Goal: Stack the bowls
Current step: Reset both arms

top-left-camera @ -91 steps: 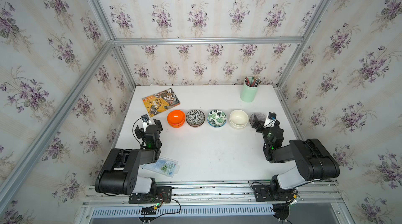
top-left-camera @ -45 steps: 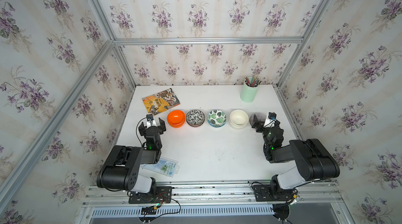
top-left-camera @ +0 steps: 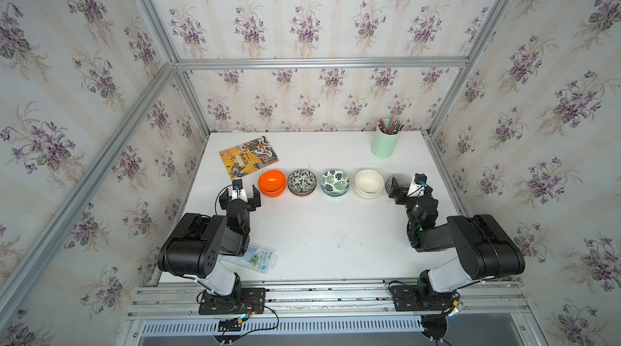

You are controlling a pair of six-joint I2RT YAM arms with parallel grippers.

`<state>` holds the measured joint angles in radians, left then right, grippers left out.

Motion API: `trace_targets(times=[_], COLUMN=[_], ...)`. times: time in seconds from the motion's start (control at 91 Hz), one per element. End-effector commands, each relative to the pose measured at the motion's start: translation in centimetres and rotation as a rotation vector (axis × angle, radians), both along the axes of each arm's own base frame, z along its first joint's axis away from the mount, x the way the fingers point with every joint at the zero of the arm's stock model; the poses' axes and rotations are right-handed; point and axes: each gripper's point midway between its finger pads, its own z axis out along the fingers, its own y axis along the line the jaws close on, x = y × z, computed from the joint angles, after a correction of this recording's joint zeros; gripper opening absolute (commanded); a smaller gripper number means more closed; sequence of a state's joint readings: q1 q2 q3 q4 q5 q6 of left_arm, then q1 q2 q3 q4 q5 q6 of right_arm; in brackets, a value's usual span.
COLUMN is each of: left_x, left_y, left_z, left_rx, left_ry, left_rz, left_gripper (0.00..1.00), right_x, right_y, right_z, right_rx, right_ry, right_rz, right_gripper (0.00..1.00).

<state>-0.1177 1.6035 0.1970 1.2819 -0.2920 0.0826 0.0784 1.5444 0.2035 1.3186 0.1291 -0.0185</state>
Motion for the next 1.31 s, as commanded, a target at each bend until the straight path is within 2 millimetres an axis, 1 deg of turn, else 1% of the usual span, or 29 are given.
trace_targets(times=[0.0, 0.363, 0.44, 0.528, 0.582, 0.747, 0.934, 1.297], left_x=[0.3, 0.8, 1.2, 2.1, 2.7, 2.1, 2.7, 2.7], left_y=[-0.2, -0.1, 0.1, 0.2, 0.1, 0.2, 0.1, 0.2], left_z=[1.5, 1.3, 1.0, 0.5, 0.5, 0.7, 0.5, 0.5], left_rx=[0.001, 0.009, 0.012, 0.016, 0.013, 0.012, 0.013, 0.014], left_ry=[-0.059, -0.034, -0.003, 0.056, 0.076, 0.044, 0.075, 0.073], left_rz=[-0.015, -0.002, 0.009, 0.023, 0.025, 0.022, 0.025, 0.027], left_gripper=[1.00, 1.00, 1.00, 1.00, 1.00, 1.00, 1.00, 1.00], right_x=[0.1, 0.1, 0.1, 0.1, 0.1, 0.1, 0.0, 0.1], right_y=[0.0, 0.1, 0.1, 0.1, 0.1, 0.0, 0.0, 0.0], right_z=[0.4, 0.5, 0.4, 0.4, 0.4, 0.4, 0.4, 0.5], right_rx=[0.009, 0.009, 0.009, 0.009, 0.009, 0.010, 0.009, 0.009], right_ry=[-0.016, -0.017, -0.014, -0.017, -0.017, -0.018, -0.018, -0.019], right_rz=[0.002, 0.003, 0.003, 0.002, 0.002, 0.001, 0.001, 0.000], right_gripper=[1.00, 1.00, 1.00, 1.00, 1.00, 1.00, 1.00, 1.00])
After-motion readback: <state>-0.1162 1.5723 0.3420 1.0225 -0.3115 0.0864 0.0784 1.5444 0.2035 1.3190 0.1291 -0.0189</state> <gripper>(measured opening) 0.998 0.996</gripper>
